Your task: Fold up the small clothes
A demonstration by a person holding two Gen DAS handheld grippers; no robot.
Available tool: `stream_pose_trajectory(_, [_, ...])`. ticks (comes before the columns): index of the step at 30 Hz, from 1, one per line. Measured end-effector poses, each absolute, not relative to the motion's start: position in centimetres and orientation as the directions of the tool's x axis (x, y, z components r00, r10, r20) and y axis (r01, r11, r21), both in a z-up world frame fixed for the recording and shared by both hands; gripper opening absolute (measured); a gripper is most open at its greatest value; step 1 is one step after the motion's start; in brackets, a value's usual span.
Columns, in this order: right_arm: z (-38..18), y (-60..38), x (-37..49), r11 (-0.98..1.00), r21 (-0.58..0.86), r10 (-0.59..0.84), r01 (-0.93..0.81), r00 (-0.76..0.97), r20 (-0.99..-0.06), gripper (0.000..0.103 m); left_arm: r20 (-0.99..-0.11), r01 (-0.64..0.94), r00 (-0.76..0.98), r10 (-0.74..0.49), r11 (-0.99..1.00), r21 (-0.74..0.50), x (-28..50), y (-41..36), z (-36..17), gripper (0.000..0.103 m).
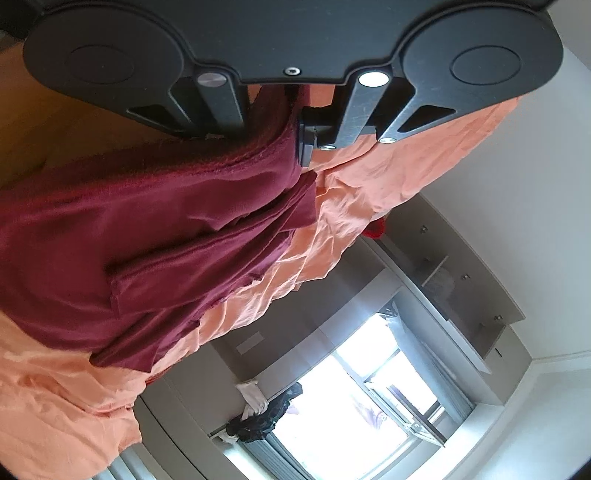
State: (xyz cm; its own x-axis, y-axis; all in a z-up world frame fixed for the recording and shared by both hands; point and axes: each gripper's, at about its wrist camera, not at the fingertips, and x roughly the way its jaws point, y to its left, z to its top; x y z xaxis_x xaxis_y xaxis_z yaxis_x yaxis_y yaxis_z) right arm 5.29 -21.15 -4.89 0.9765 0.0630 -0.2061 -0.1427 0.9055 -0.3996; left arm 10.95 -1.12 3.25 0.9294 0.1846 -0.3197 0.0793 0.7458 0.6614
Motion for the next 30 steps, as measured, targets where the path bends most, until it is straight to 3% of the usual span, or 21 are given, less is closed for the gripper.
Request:
stream_pose_trajectory(2, [-3.8,-21.9,4.7,0.916,-0.38,0.071,-0.133,0.983,-0.171,0.008,-0.315,0.08,0.929,0.195,0.725,0.684,10.7,-1.2,2.6,0.01])
stream_pose_trajectory(5, [-1.9,-23.0,3.4,0.931,-0.342,0.09,-0.125,0.989,-0.116,0.007,-0.322,0.085,0.926,0.199,0.72,0.689,10.0,-1.0,2.2,0.005])
stream_pose_trajectory(10, [0.7,-23.9,0.7,0.944,-0.319,0.084,-0.082,0.996,-0.008,0.006,-0.303,0.066,0.937,0.173,0.765,0.641,8.0,-0.7,3.1,0.004])
stream_pose_trajectory(24, [7.1,-27.1,-12.8,0.964,-0.257,0.103,-0.06,0.982,0.158,0.006,-0.199,0.082,0.978,0.063,0.76,0.645,-5.5,-2.0,9.4,0.004])
stream_pose_trajectory(30, [8.3,-28.8,-14.8,0.976,-0.213,0.085,-0.051,0.984,0.154,0.006,-0.216,0.13,0.976,0.021,0.741,0.659,-7.9,-3.6,11.3,0.004])
